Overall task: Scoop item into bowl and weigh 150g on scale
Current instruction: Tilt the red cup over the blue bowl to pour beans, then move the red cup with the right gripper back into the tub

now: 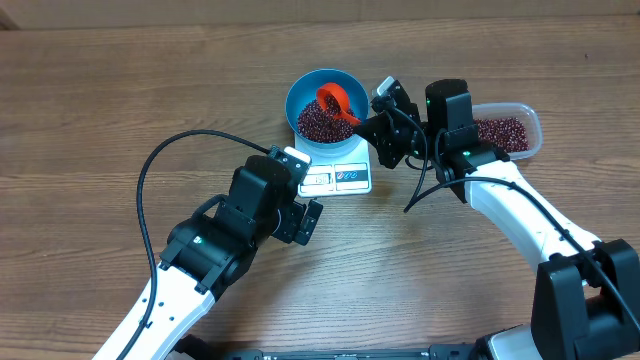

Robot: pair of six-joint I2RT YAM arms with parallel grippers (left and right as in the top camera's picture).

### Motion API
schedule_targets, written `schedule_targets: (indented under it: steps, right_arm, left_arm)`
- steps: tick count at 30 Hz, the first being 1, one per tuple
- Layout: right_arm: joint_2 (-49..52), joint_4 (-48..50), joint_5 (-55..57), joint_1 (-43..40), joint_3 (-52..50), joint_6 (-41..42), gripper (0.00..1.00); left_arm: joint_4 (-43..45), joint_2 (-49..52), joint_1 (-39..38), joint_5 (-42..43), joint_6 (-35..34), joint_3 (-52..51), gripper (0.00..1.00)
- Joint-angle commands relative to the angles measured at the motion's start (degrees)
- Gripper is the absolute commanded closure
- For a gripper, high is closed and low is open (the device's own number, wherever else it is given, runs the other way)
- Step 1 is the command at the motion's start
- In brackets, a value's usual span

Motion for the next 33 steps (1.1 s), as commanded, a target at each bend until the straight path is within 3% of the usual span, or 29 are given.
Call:
schedule_targets:
  steps: [1,9,20,33]
  right_arm:
    - [0.1,0.2,0.1,0.0,0.0,-0.2,0.96]
    - [0.1,-0.2,0.1,0.0,0.0,2.6,0.96]
    - [0.1,-0.5,-4.5,-0.1,0.0,27.9,0.96]
    - [-2.3,1.1,-12.5,-3.6,0.3,35.7,0.96]
  left_arm:
    - [0.2,0.2,0.2,0.7,1.0,0.0,0.00]
    - [0.2,0.2,0.2,0.7,1.0,0.0,0.00]
    - [0.2,0.2,0.2,0.7,1.0,0.0,0.00]
    - [0.2,0.2,0.2,0.7,1.0,0.0,0.00]
